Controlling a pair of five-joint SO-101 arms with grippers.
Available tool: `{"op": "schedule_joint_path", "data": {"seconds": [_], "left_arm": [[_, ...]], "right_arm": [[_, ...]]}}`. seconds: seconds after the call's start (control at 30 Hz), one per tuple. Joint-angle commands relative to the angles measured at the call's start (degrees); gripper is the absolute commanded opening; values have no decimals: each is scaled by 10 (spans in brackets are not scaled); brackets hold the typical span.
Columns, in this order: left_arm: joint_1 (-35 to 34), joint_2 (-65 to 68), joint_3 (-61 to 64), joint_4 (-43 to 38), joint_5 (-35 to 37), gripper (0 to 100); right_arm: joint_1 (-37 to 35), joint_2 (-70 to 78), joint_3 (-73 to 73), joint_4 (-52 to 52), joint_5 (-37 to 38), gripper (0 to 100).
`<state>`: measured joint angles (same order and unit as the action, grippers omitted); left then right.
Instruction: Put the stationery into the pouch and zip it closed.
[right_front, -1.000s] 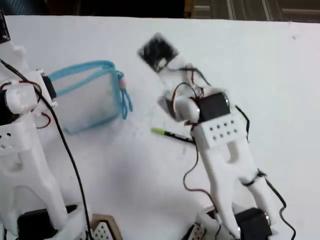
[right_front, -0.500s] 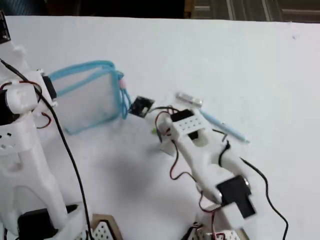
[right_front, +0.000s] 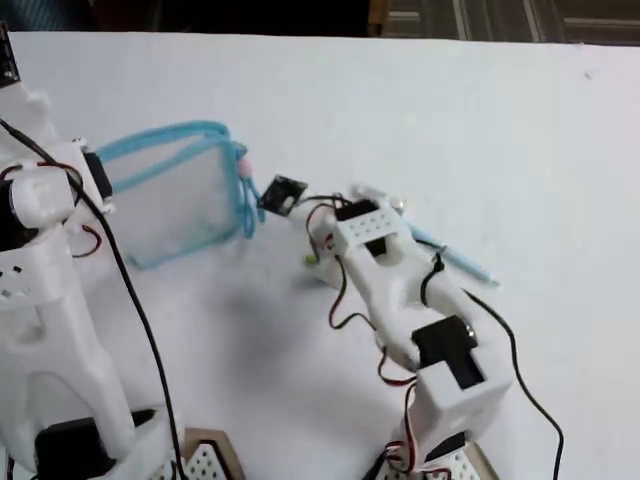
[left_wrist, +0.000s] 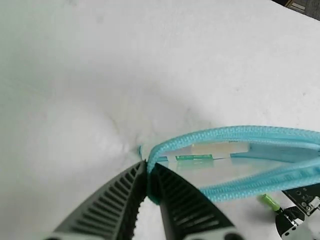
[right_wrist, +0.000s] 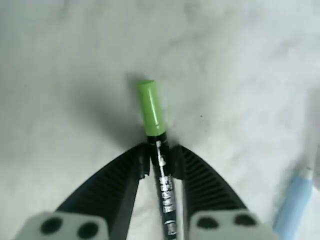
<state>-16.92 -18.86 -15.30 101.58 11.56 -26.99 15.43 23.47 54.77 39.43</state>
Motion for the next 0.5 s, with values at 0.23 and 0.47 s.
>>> {"op": "schedule_joint_path", "data": {"seconds": [0.23,0.47], "left_arm": [[-1,22,2,-1,-2,20],[-2,22,1,-1,-2,20]], "right_arm": [[-7,-98,-3,11,2,16],[-7,-273,-3,80,-12,16]]}}
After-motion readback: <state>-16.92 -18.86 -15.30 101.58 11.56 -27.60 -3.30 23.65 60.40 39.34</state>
